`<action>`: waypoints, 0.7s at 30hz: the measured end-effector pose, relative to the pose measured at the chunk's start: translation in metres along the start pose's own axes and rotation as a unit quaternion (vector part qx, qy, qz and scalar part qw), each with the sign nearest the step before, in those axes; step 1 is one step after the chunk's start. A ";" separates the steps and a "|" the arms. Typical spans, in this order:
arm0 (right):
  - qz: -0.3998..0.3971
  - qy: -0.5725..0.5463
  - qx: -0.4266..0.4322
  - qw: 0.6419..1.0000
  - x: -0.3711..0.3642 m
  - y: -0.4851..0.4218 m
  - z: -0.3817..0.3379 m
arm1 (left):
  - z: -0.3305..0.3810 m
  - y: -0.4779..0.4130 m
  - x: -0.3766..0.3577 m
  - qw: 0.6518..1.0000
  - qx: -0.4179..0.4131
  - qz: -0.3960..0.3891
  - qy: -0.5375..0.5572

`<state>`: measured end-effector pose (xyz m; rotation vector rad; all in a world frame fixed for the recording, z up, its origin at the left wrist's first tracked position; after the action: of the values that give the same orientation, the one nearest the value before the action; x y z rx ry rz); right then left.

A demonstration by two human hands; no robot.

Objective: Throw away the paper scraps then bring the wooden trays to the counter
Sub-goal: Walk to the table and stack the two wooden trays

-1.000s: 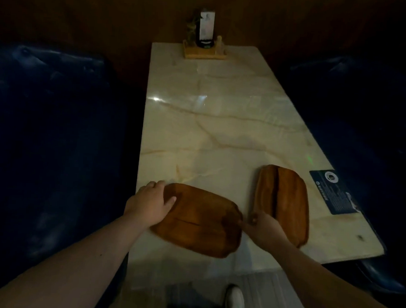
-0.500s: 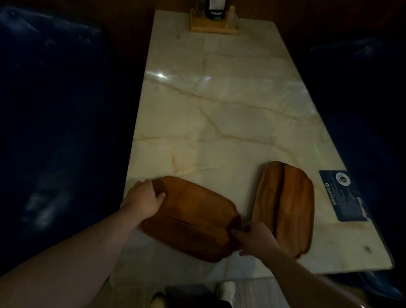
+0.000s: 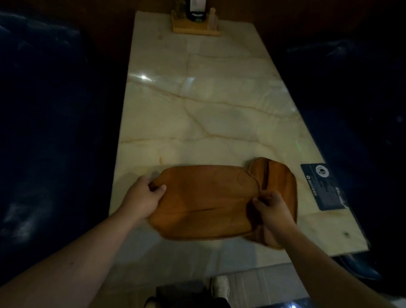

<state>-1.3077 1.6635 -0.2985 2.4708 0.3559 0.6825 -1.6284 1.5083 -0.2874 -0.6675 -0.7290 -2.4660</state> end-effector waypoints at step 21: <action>-0.083 0.218 0.143 0.962 0.099 -0.159 -0.069 | 0.052 0.064 -0.222 0.964 0.150 -0.118 0.184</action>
<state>-1.2789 1.8611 -0.2998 2.4960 0.8733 1.1724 -1.4061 1.5591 -0.3522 -0.0056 -1.0474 -2.5058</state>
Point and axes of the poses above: each hand's wrist, its own y-axis away from the middle knuckle, its own x-axis out of the back of the hand, z = x × y, the point moved 9 cm from there along -y, towards the middle knuckle, and after that the axes turned 7 degrees about -x, right-handed, at the moved point
